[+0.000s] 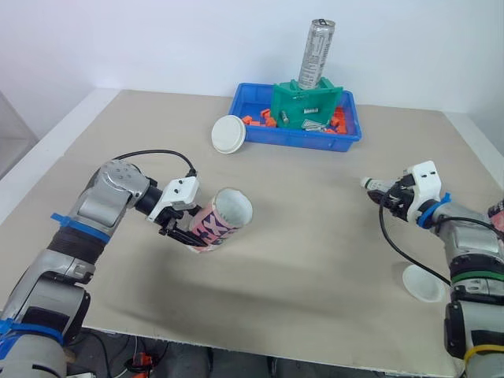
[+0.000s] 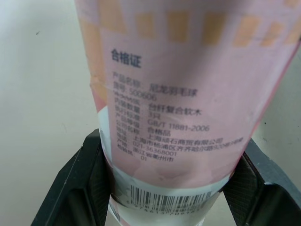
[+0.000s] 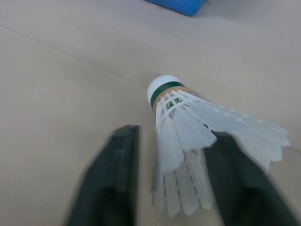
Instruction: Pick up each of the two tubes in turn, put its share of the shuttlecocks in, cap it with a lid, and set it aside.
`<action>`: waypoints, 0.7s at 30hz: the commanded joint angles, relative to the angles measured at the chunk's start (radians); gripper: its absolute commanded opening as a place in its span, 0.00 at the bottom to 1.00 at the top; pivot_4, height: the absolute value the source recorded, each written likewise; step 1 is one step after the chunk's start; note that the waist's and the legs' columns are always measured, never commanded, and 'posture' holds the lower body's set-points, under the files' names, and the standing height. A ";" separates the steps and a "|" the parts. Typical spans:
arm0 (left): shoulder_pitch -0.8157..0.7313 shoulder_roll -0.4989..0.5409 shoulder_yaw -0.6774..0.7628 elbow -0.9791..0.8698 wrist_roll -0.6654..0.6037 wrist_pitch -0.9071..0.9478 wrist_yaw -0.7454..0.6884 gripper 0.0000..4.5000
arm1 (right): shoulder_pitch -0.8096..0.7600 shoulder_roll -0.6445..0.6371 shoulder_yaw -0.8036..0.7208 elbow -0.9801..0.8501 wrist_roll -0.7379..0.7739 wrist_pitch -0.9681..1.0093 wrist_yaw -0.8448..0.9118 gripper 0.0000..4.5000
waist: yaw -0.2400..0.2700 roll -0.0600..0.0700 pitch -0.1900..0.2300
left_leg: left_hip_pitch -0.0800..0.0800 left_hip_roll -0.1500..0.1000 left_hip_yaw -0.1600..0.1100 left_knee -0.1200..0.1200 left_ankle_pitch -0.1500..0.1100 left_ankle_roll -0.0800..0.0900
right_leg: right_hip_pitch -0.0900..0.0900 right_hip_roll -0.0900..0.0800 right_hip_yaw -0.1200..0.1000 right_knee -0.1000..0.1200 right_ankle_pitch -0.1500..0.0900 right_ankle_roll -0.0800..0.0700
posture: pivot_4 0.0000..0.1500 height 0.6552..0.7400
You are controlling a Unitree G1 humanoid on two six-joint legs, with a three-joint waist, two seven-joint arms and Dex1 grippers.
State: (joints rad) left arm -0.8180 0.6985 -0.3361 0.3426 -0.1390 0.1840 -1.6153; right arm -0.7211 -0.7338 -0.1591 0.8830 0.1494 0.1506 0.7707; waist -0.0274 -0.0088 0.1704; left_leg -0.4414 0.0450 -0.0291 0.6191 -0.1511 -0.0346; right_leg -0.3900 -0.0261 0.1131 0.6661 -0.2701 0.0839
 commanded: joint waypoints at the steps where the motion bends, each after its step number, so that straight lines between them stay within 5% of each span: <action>1: 0.023 0.000 -0.020 -0.021 0.000 0.017 0.001 0.65 | -0.026 -0.015 -0.019 0.004 0.006 -0.037 0.011 0.06 | 0.000 0.000 0.000 | 0.000 0.000 0.000 0.000 0.000 0.000 | 0.000 0.000 0.000 0.000 0.000 0.000 | 1.00 0.85; 6: 0.030 0.005 -0.013 -0.031 0.000 0.025 0.001 0.65 | 0.010 -0.038 -0.030 -0.109 0.027 -0.026 0.046 0.03 | -0.001 0.000 0.000 | 0.000 0.000 0.000 -0.001 0.000 0.000 | 0.000 0.000 0.000 0.000 0.000 0.000 | 1.00 0.85; 15: 0.019 -0.008 -0.019 -0.015 0.005 0.019 0.001 0.65 | 0.151 -0.154 0.122 -1.131 0.221 0.253 0.308 0.03 | -0.005 0.006 0.001 | 0.001 0.001 -0.002 -0.002 0.000 0.000 | -0.001 0.002 -0.001 0.001 -0.002 0.000 | 1.00 0.85; 21: 0.004 -0.030 -0.020 0.002 0.011 0.013 0.001 0.65 | -0.003 -0.168 0.270 -1.286 0.217 0.232 0.444 0.03 | 0.002 0.004 0.001 | -0.001 0.001 -0.001 0.001 0.000 -0.001 | 0.000 0.000 -0.001 0.000 -0.004 -0.005 | 1.00 0.85</action>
State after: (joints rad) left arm -0.8178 0.6855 -0.3288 0.3399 -0.1324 0.2005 -1.6085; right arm -0.6983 -0.8810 0.1137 -0.3957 0.3790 0.4107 1.1825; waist -0.0254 -0.0048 0.1712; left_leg -0.4424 0.0457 -0.0300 0.6207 -0.1511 -0.0352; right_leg -0.3902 -0.0261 0.1119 0.6659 -0.2739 0.0786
